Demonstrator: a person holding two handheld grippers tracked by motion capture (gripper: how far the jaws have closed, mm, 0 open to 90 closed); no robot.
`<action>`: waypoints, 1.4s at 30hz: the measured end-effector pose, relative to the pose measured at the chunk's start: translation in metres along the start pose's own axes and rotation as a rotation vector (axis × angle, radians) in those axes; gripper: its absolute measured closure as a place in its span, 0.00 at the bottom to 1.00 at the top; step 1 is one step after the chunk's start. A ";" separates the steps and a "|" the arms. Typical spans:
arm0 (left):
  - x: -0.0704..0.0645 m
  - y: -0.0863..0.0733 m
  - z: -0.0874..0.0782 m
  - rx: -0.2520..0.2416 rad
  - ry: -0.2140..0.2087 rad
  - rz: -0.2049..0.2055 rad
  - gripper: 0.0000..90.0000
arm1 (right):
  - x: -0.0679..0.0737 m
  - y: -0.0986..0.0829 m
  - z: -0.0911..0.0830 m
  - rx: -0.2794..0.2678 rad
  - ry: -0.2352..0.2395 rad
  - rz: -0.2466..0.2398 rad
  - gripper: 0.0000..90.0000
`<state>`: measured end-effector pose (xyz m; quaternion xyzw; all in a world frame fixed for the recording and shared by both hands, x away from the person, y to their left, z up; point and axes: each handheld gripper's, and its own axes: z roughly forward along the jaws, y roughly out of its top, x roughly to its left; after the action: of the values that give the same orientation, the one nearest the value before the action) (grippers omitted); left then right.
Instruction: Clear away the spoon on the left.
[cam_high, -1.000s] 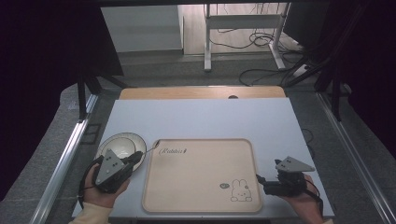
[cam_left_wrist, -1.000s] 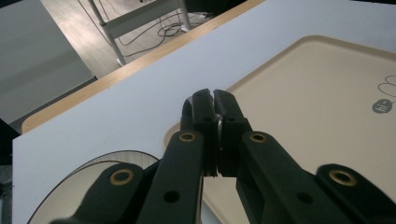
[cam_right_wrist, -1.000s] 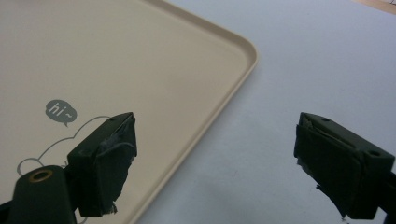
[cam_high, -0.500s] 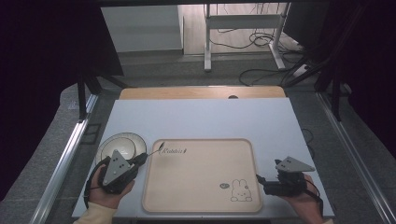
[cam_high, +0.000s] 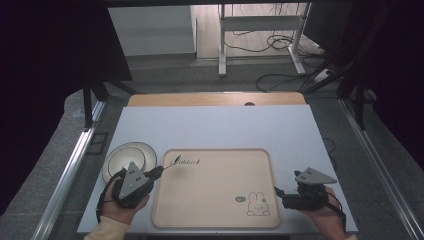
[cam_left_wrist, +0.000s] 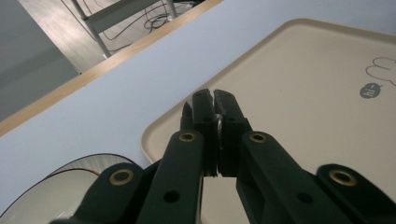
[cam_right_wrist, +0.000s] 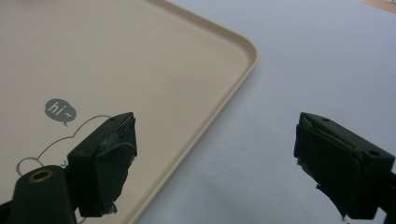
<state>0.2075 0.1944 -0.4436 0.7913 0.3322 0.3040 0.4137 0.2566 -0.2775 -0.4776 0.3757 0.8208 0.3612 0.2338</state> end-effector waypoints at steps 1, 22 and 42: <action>0.000 0.000 0.001 0.002 -0.001 0.007 0.99 | 0.000 0.000 0.000 -0.001 0.000 0.000 0.15; -0.005 -0.001 0.031 0.057 -0.008 0.056 0.99 | 0.000 0.000 0.001 0.004 0.002 0.005 0.15; -0.028 -0.010 0.045 0.136 0.011 0.181 0.99 | -0.001 -0.001 0.001 0.010 0.006 0.005 0.15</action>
<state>0.2224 0.1562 -0.4795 0.8426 0.2817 0.3212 0.3279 0.2574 -0.2784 -0.4791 0.3777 0.8224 0.3587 0.2287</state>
